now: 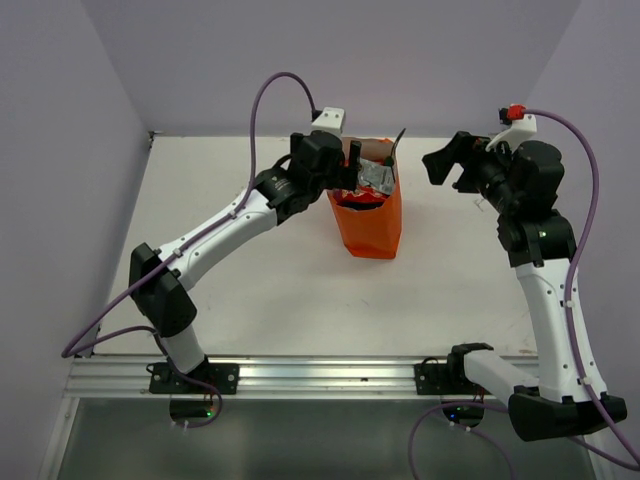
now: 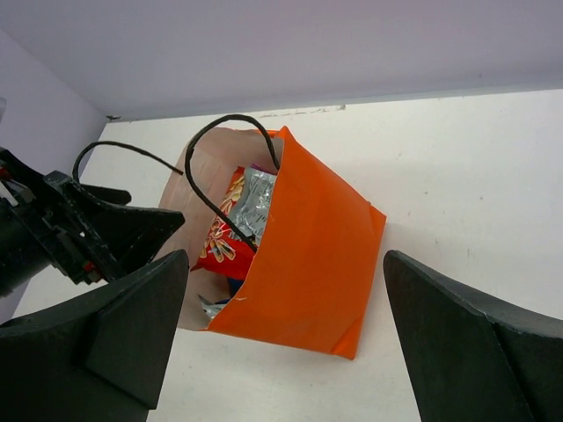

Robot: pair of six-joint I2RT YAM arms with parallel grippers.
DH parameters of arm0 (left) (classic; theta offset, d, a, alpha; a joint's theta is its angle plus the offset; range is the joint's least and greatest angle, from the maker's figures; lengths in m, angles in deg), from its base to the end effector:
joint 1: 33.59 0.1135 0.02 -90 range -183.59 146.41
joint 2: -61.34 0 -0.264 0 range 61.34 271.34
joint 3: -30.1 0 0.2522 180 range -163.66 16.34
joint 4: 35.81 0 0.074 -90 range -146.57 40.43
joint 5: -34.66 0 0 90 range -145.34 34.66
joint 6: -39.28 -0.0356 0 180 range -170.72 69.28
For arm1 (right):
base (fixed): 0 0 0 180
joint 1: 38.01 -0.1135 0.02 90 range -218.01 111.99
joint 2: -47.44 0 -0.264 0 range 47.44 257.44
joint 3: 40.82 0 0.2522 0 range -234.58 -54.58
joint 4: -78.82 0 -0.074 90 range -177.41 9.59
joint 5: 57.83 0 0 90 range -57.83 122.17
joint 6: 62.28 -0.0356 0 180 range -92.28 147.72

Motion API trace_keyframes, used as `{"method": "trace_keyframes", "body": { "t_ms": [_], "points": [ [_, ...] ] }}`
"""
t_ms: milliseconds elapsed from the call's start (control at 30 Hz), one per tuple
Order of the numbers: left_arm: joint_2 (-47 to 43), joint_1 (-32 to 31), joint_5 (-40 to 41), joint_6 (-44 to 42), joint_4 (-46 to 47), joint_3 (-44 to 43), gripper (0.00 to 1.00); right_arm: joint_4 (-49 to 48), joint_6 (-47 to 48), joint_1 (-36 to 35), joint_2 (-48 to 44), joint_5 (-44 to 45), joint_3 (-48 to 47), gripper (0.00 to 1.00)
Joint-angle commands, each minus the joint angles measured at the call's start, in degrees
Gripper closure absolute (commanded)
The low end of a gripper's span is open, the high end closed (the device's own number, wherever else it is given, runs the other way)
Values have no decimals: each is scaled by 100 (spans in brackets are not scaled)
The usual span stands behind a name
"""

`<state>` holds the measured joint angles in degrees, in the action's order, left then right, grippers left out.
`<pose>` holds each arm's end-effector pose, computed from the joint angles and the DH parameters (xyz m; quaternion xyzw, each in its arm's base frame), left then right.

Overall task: Place the snacks into the paper bag
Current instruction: Adjust the paper bag at the center of the board.

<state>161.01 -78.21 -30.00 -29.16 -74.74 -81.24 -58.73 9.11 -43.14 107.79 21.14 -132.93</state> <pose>0.2995 -0.2741 0.3761 0.0546 0.8390 -0.1204 0.5278 0.2094 0.0256 0.4555 0.0290 0.7682 0.2031 0.6064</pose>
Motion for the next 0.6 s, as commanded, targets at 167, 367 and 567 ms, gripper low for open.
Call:
{"method": "trace_keyframes", "body": {
  "t_ms": [167,367,567],
  "points": [
    [-212,68,-64,138,21,11,0,-109,130,-6,-103,110,12,3],
    [-221,59,-65,138,21,2,0,-135,191,-6,-59,-22,-14,3],
    [-186,59,-135,138,12,11,0,-135,33,-111,213,-365,-102,6]
  ]
}}
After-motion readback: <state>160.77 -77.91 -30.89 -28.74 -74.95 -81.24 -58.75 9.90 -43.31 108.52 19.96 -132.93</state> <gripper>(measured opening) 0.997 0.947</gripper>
